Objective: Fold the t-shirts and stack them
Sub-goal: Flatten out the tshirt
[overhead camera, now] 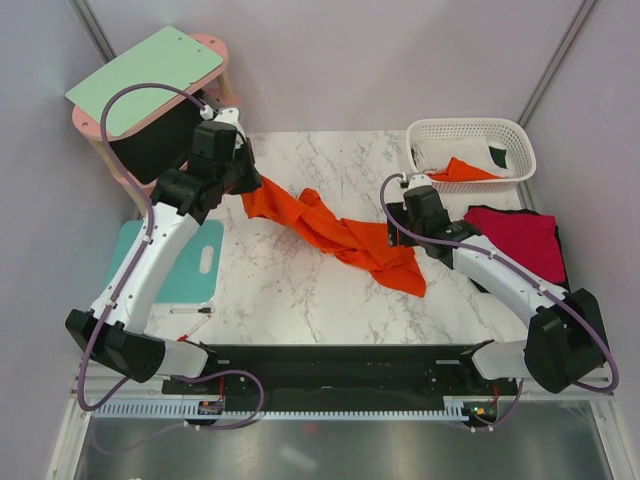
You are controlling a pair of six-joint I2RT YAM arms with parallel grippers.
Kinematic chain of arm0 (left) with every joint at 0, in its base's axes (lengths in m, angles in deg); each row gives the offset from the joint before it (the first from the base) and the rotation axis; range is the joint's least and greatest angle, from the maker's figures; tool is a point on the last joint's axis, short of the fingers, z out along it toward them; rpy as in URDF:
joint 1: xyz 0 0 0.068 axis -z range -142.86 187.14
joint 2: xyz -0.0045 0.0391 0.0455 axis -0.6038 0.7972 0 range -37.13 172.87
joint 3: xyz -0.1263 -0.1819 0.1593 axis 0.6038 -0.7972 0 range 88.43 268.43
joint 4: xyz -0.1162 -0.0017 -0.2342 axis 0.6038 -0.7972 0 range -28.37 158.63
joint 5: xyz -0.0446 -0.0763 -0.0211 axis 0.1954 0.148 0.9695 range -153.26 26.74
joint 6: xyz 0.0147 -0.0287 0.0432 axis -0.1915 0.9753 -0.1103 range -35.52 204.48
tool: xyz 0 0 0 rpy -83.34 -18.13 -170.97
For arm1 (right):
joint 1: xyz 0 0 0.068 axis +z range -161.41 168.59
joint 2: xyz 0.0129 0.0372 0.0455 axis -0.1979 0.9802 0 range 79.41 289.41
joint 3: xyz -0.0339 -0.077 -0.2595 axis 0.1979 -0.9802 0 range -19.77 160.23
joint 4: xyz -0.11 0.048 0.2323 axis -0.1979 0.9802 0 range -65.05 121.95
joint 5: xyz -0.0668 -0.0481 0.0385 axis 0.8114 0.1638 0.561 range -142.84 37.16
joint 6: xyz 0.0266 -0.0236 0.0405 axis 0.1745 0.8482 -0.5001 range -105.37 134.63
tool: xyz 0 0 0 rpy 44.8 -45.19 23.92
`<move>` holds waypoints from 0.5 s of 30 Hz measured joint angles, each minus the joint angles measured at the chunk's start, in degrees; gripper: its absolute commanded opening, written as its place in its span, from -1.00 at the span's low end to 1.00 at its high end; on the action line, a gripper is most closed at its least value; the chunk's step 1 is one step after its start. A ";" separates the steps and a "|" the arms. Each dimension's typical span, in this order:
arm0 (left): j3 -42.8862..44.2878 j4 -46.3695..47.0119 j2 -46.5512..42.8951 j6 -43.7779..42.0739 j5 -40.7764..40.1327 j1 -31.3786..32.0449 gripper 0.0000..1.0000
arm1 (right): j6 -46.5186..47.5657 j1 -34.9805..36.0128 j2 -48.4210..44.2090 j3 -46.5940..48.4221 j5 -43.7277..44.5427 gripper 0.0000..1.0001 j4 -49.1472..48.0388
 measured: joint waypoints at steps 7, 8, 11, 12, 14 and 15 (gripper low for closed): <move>-0.37 -1.53 0.68 0.00 0.11 0.00 -0.96 | -1.09 0.00 0.37 -2.45 -2.34 0.36 -0.17; -0.37 -1.57 0.79 0.00 0.11 0.00 -0.96 | -1.16 0.02 0.66 -2.43 -2.93 0.35 -0.39; -0.37 -1.70 1.09 0.00 0.20 0.00 -0.96 | -1.57 0.81 2.01 -2.43 -5.29 0.34 -1.07; -0.37 -1.73 1.20 0.00 0.17 0.00 -0.96 | -1.57 1.53 2.32 -2.43 -5.77 0.34 -1.18; -0.37 -1.81 1.38 -0.02 0.17 0.00 -0.96 | -1.57 3.37 2.60 -2.43 -6.49 0.33 -1.22; -0.37 -1.88 1.40 0.00 0.17 0.00 -0.96 | -1.57 4.44 2.75 -2.43 -6.80 0.33 -1.27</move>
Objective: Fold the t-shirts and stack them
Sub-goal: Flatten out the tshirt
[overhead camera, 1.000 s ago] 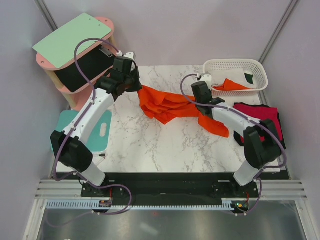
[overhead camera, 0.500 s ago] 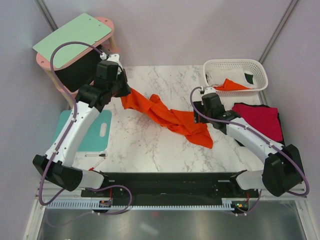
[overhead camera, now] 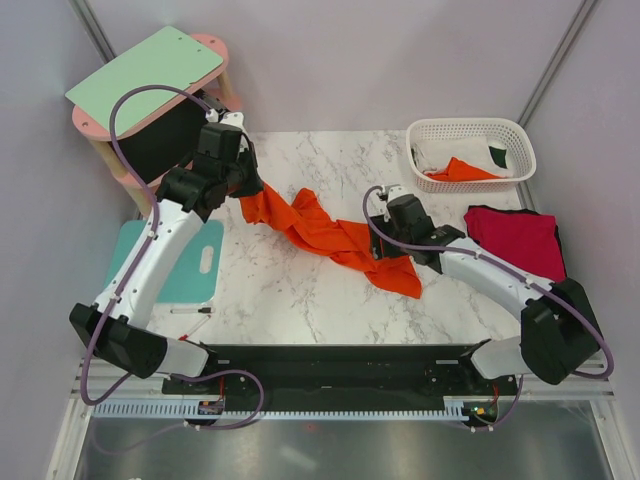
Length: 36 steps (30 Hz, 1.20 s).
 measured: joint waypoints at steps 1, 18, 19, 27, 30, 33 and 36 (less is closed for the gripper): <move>0.00 -0.04 0.02 0.00 0.02 0.00 -0.96 | -0.02 0.98 0.22 0.00 -0.33 0.32 -0.07; -0.02 -0.04 1.79 -0.02 -0.17 0.00 -0.96 | -0.96 6.62 9.92 -0.09 2.99 0.17 -0.66; -0.02 -0.04 1.79 -0.02 -0.17 0.00 -0.96 | -1.03 6.62 10.64 -0.11 3.34 0.17 -0.85; -0.02 -0.04 1.84 -0.02 -0.22 -0.26 -0.96 | -1.84 6.73 11.85 -0.20 4.83 0.17 -2.82; -0.09 -0.02 1.88 -0.02 -0.35 -0.28 -0.96 | -1.97 6.73 11.76 -0.20 4.83 0.17 -3.08; -0.44 -0.04 1.97 -0.02 -0.39 -0.33 -0.96 | -1.99 6.73 11.23 -0.20 4.85 0.17 -3.10; -0.55 -0.04 2.49 -0.02 -0.39 -0.33 -0.96 | -2.12 6.73 10.29 -0.20 4.92 0.18 -3.10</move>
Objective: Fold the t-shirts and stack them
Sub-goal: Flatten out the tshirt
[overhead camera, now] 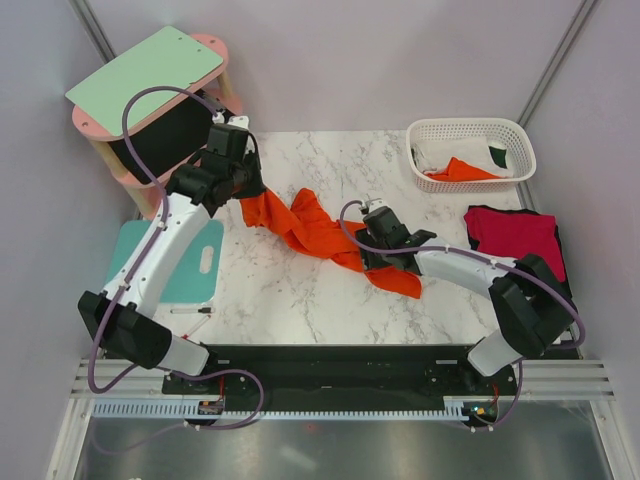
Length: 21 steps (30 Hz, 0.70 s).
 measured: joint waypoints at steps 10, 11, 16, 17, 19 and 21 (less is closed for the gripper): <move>-0.39 0.00 1.49 0.00 0.00 -0.04 -0.96 | -0.28 0.00 -1.31 0.00 1.33 -0.09 -0.52; -0.39 0.00 1.49 0.00 -0.02 -0.04 -0.96 | -0.33 0.00 -1.03 0.00 1.51 -0.14 -0.70; -0.39 0.00 1.49 -0.02 -0.42 -0.04 -0.96 | -0.66 0.00 1.44 0.00 2.78 -0.60 -1.29; -0.39 0.00 1.49 -0.02 -0.46 -0.04 -0.96 | -0.85 0.00 1.73 0.00 3.10 -0.66 -1.29; -0.39 0.00 1.49 -0.02 -0.79 -0.04 -0.96 | -0.90 0.00 1.92 0.00 3.80 -0.85 -1.36; -0.39 0.00 1.49 -0.02 -0.90 -0.04 -0.96 | -0.92 0.00 1.92 0.00 4.48 -0.98 -1.38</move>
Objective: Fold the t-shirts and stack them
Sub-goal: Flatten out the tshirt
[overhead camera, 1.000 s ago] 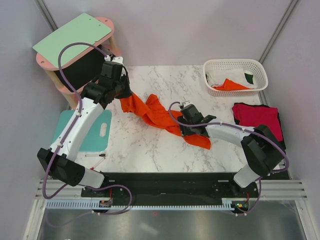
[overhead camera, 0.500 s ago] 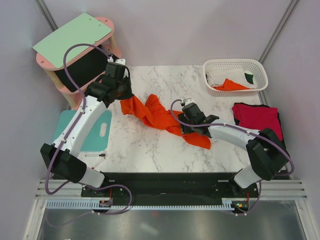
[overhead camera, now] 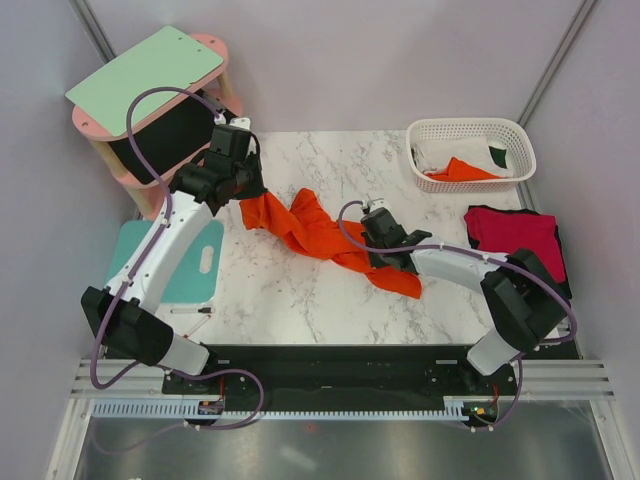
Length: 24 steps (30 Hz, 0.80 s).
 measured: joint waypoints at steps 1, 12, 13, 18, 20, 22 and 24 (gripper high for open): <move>0.00 0.00 0.00 0.00 -0.11 0.00 -0.96 | -0.02 0.00 0.00 0.00 0.37 -1.00 -0.04; -3.17 -0.04 -4.39 0.04 -3.26 0.00 -0.96 | 0.96 0.07 -21.35 -3.78 2.95 -1.00 0.09; -3.96 -0.44 -6.25 0.04 -3.80 0.00 -0.96 | 1.29 0.15 -25.14 -4.11 3.10 -1.00 0.17; -5.29 -1.75 -18.40 0.04 -6.43 0.00 -0.96 | 4.24 1.92 -43.23 -4.33 4.96 -1.00 0.13; -5.05 -2.12 -23.39 0.04 -6.60 0.00 -0.96 | 5.05 2.34 -48.37 -4.33 5.29 -1.00 0.48; -4.13 -2.99 -28.04 0.04 -6.56 0.00 -0.96 | 5.57 2.36 -51.82 -4.20 5.44 -1.00 0.96; -2.58 -4.00 -31.41 0.02 -6.34 0.00 -0.96 | 5.95 2.34 -53.68 -3.43 5.25 -1.00 1.81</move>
